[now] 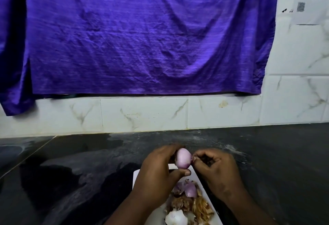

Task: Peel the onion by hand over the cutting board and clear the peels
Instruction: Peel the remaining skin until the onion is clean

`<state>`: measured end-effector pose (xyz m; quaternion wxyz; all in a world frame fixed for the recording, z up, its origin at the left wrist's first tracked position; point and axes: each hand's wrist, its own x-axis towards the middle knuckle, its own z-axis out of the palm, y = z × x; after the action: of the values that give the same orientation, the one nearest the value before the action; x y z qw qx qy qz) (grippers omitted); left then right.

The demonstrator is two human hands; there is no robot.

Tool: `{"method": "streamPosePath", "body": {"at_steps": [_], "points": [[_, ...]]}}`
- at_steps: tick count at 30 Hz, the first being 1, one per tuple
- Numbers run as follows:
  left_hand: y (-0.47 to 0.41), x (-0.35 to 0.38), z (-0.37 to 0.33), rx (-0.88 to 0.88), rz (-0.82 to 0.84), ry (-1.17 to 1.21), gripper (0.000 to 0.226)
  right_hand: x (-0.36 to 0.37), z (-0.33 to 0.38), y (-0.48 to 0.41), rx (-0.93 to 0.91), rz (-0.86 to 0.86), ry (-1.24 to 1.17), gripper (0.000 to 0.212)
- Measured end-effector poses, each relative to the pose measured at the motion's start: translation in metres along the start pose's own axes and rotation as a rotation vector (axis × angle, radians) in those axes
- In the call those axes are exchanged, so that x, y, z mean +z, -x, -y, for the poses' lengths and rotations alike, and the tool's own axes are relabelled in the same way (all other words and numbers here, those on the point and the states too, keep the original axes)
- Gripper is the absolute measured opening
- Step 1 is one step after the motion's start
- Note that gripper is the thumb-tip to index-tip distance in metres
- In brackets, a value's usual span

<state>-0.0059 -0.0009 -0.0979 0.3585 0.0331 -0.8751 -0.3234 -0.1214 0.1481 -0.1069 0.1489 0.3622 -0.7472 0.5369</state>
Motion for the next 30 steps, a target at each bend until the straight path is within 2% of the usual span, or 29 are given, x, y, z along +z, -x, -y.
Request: {"method": "streamPosePath", "body": {"at_steps": [4, 10, 12, 14, 16, 21, 24, 30], "points": [[-0.002, 0.0, -0.002, -0.058, -0.001, 0.138, 0.047, 0.003, 0.008, 0.001, 0.078, -0.017, -0.111, 0.025], [0.0, 0.0, -0.005, -0.15, 0.015, 0.363, 0.05, 0.0, -0.006, -0.01, 0.226, -0.144, -0.201, 0.017], [-0.001, 0.0, -0.002, -0.198, -0.009, 0.47, 0.049, -0.001, -0.007, -0.012, 0.254, -0.19, -0.307, 0.016], [-0.002, -0.003, 0.001, -0.236, -0.01, 0.569, 0.048, 0.0, -0.003, -0.011, 0.258, -0.158, -0.418, 0.013], [-0.003, -0.003, 0.002, -0.262, 0.007, 0.634, 0.048, 0.003, 0.001, -0.007, 0.234, -0.068, -0.434, 0.017], [-0.007, 0.0, 0.004, -0.334, -0.009, 0.754, 0.044, 0.009, 0.002, 0.002, 0.051, 0.103, -0.268, 0.037], [-0.007, 0.001, 0.003, -0.362, -0.014, 0.782, 0.043, 0.01, 0.001, 0.004, 0.07, 0.139, -0.288, 0.037], [-0.009, 0.002, 0.006, -0.412, -0.035, 0.824, 0.055, 0.008, 0.001, 0.003, -0.065, 0.123, -0.228, 0.045]]}}
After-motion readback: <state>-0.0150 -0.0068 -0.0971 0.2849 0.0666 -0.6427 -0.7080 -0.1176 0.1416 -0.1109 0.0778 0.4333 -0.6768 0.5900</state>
